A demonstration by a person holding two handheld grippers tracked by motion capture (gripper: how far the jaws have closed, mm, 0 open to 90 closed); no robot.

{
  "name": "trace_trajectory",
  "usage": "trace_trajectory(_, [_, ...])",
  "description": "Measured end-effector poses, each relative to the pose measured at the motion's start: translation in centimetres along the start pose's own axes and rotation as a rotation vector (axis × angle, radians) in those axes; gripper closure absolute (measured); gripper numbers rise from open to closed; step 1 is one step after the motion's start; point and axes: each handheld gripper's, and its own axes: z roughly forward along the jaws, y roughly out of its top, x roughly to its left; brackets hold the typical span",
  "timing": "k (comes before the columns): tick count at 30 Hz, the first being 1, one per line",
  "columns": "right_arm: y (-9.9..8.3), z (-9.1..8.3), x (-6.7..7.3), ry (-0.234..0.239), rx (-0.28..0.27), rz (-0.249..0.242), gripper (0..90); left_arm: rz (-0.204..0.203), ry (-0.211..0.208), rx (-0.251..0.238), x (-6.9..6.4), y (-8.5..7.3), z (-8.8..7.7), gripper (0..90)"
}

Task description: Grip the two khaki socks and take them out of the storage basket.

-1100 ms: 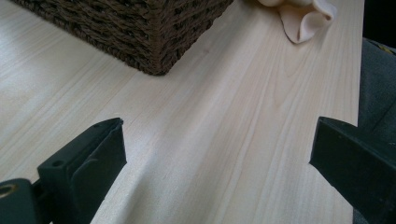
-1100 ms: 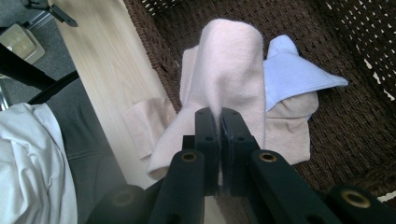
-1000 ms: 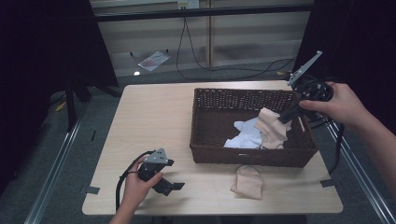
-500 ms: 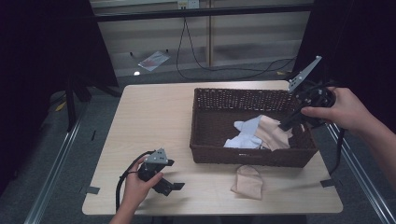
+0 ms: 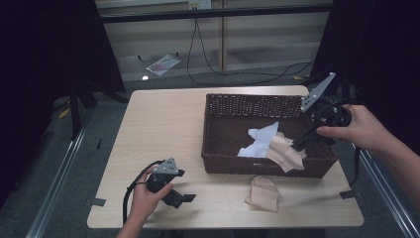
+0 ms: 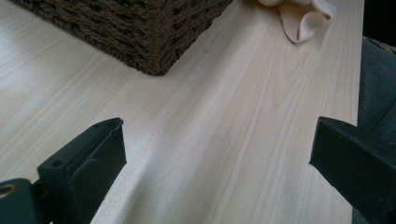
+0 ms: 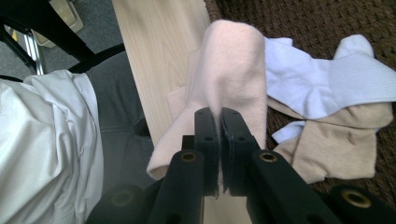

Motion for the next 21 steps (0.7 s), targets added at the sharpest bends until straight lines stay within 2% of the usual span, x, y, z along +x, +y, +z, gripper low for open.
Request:
trace_trajectory(10, [0.1, 1.8, 0.8, 0.017, 0.012, -0.024, 87.1, 0.001, 0.003, 0.0, 0.0, 0.0, 0.0, 3.1])
trace_trajectory(15, [0.3, 3.2, 1.3, 0.03, 0.017, -0.043, 87.1, 0.006, 0.003, 0.0, 0.0, 0.0, -0.1, 3.1])
trace_trajectory(21, [0.7, 5.5, 2.5, 0.044, 0.046, -0.091, 85.9, -0.002, -0.001, -0.007, 0.1, 0.0, 0.0, 3.1])
